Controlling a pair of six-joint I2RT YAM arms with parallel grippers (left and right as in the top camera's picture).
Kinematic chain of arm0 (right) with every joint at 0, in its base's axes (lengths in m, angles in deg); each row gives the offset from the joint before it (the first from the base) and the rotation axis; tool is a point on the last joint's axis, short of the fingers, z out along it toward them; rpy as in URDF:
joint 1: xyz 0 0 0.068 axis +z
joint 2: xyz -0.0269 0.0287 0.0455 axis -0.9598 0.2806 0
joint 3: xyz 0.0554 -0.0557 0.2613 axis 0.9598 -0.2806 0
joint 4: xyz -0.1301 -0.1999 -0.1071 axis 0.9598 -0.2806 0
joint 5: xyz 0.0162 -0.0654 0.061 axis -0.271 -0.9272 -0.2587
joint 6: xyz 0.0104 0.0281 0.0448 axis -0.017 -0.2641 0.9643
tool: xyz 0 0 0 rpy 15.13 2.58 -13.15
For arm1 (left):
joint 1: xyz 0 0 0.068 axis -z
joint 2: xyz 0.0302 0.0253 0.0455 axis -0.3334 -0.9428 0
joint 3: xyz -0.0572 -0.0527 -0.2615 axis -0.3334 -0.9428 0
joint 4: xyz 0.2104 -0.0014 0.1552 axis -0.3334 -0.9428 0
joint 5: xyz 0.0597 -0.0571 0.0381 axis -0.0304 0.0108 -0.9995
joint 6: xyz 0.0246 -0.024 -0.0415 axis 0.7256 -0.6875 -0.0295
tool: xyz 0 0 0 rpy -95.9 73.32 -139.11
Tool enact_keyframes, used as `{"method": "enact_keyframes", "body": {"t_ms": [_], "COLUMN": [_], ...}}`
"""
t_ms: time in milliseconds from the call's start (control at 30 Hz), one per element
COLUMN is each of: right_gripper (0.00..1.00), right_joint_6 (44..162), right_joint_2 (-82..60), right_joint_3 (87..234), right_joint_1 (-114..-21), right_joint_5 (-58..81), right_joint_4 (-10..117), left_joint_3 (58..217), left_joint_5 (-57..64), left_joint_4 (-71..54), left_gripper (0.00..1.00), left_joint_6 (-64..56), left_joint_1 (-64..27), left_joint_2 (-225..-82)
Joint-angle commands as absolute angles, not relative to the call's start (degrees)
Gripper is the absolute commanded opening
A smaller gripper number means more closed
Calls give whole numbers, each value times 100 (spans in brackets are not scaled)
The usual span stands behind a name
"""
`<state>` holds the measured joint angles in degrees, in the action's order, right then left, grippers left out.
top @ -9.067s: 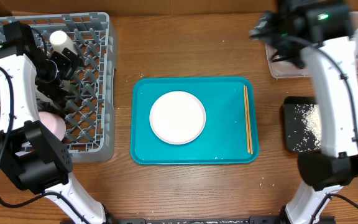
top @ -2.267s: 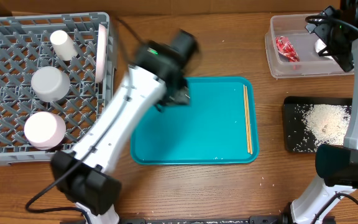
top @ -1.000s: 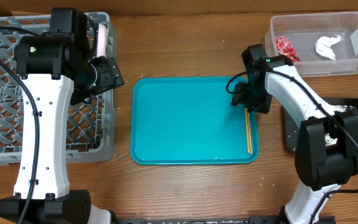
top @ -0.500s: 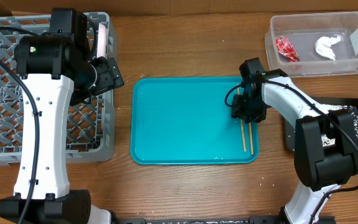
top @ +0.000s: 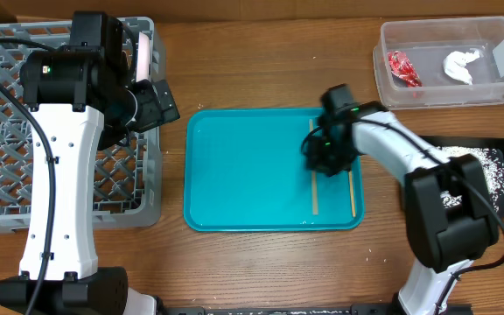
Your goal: Sort waste into correct bins and load items into the dishwasher
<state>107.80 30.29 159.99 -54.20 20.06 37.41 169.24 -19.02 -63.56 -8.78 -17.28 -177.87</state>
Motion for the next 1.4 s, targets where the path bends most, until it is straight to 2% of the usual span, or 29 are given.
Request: {"method": "enact_keyframes", "body": {"t_ms": [0, 100, 200, 267, 400, 433, 467, 500, 533, 567, 767, 800, 900, 933, 967, 1000, 1033, 1067, 1133, 1267, 1367], "right_gripper": [27, 29, 40, 49, 66, 74, 81, 87, 91, 94, 96, 96, 97, 97, 98, 100, 100, 100, 100, 100, 100], "right_joint_6": [11060, 11060, 11051, 11012, 11009, 11009, 11005, 10981, 10968, 10968, 10972, 10974, 10970, 10970, 10970, 10970, 10970, 10972, 10974, 10974, 10974], "right_joint_2": [2981, 2981, 2940, 2887, 2767, 2723, 2695, 2669, 2649, 2636, 2636, 2638, 2638, 2638, 2638, 2638, 2638, 2638, 2638, 2638, 2638], "right_joint_3": [15975, 16163, 16543, 16860, 17570, 17804, 17970, 18127, 18259, 18401, 18711, 18711, 18711, 18711, 18709, 18709, 18709, 18709, 18709, 18709, 18709], "right_joint_1": [-4852, -4589, -4591, -4716, -5068, -5212, -5326, -5446, -5562, -5706, -6436, -6480, -6554, -6554, -6554, -6554, -6552, -6552, -6554, -6561, -6570], "right_joint_5": [2699, 2907, 2883, 2780, 2166, 1958, 1829, 1740, 1683, 1648, 1644, 1644, 1637, 1622, 1569, 1493, 1408, 1351, 1226, 1040, 741], "right_joint_4": [3966, 3949, 3580, 3215, 2386, 2122, 1945, 1787, 1658, 1534, 1173, 1138, 1014, 965, 904, 863, 839, 832, 841, 898, 952], "left_joint_3": [16950, 16898, 16743, 16537, 15971, 15781, 15628, 15453, 15296, 15121, 13818, 13707, 13162, 13057, 12977, 12957, 12959, 12959, 12959, 12959, 12959], "left_joint_5": [-1732, -1666, -1666, -1668, -1666, -1662, -1646, -1642, -1644, -1644, -1760, -1771, -2256, -2608, -3006, -3143, -3242, -3281, -3312, -3318, -3316], "left_joint_4": [-6371, -6371, -6343, -6262, -6009, -5897, -5805, -5703, -5596, -5473, -4087, -3939, -3327, -3287, -3257, -3233, -3213, -3183, -3034, -2791, -2555], "left_gripper": [100, 100, 95, 88, 80, 77, 71, 60, 45, 34, 9, 9, 10, 14, 33, 62, 80, 83, 83, 92, 92], "left_joint_6": [-797, -814, -819, -889, -1118, -1144, -1173, -1236, -1295, -1400, -1986, -2008, -2451, -2727, -2950, -2943, -2902, -2847, -2543, -1966, -1328], "left_joint_1": [-1719, -1642, -1489, -1378, -1129, -1043, -969, -877, -796, -702, 12, 73, 397, 462, 500, 497, 480, 445, 375, 224, 122], "left_joint_2": [-17798, -17798, -17798, -17798, -17798, -17798, -17798, -17798, -17804, -17804, -17806, -17809, -17870, -17918, -18008, -18069, -18134, -18178, -18257, -18368, -18460]}}
